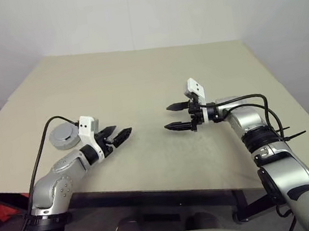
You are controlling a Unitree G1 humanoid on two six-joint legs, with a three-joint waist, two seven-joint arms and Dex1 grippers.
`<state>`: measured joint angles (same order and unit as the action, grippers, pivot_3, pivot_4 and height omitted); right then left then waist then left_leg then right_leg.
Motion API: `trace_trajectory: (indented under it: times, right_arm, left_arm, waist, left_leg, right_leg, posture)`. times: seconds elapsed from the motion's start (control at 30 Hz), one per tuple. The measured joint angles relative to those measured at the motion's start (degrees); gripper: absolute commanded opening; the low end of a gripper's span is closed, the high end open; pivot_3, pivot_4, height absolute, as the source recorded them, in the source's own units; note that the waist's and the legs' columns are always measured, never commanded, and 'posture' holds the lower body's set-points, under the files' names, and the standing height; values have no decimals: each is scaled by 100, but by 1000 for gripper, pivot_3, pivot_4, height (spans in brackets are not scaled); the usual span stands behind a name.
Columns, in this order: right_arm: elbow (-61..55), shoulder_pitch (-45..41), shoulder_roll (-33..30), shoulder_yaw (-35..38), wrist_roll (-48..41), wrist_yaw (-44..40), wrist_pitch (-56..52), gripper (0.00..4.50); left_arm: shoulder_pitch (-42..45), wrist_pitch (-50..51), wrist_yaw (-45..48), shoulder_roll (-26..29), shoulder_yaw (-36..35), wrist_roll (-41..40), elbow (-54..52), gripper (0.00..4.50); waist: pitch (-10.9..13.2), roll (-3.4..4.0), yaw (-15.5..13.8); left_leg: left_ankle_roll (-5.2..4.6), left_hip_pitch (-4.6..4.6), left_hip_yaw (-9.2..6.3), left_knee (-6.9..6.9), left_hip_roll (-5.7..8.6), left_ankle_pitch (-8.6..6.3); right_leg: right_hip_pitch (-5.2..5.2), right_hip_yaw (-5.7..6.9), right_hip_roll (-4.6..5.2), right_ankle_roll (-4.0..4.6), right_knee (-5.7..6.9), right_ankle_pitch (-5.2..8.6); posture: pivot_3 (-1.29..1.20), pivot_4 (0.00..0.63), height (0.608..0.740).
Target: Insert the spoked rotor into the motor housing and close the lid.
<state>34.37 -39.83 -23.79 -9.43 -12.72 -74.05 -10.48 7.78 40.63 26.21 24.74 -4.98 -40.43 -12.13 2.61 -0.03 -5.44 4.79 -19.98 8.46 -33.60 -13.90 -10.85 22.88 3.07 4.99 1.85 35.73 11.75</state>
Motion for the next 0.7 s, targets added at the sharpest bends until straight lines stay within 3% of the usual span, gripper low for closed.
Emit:
trace_trajectory:
  times: [0.7]
  right_arm:
    - [-5, -3, 116, 108, 1, 189, 11, 4500]
  left_arm:
    - [-95, 48, -53, -60, -246, 17, -36, 4266]
  waist:
    - [1, 2, 0]
  left_leg:
    - [-5, 1, 0, -3, 0, -3]
  right_leg:
    - [1, 0, 0, 0, -2, 0]
  posture:
    - [0, 0, 740]
